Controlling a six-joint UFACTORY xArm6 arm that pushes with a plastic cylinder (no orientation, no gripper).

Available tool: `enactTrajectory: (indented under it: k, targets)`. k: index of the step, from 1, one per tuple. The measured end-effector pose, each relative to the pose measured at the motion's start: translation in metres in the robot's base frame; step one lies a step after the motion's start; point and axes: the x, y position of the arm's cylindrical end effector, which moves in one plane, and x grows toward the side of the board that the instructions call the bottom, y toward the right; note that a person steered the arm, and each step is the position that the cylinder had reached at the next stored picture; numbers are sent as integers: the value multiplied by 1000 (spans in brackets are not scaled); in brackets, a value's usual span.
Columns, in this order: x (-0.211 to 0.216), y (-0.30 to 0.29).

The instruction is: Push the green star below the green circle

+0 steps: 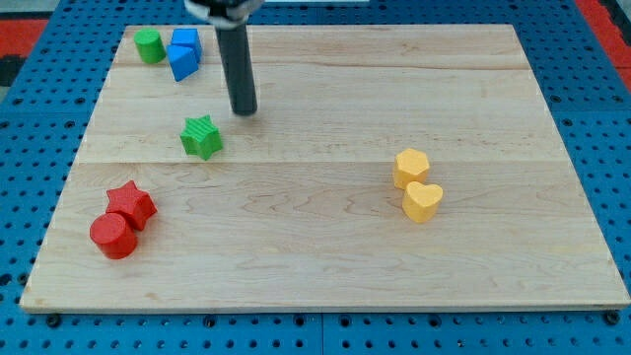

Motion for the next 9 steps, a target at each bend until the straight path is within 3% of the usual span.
enactTrajectory:
  k: [1, 2, 3, 4, 6, 7, 8, 9]
  targets:
    - [35, -61]
    - [4, -76]
    - [51, -18]
    - [62, -111]
    - [-84, -150]
    - [-48, -116]
    - [-36, -198]
    - [-39, -203]
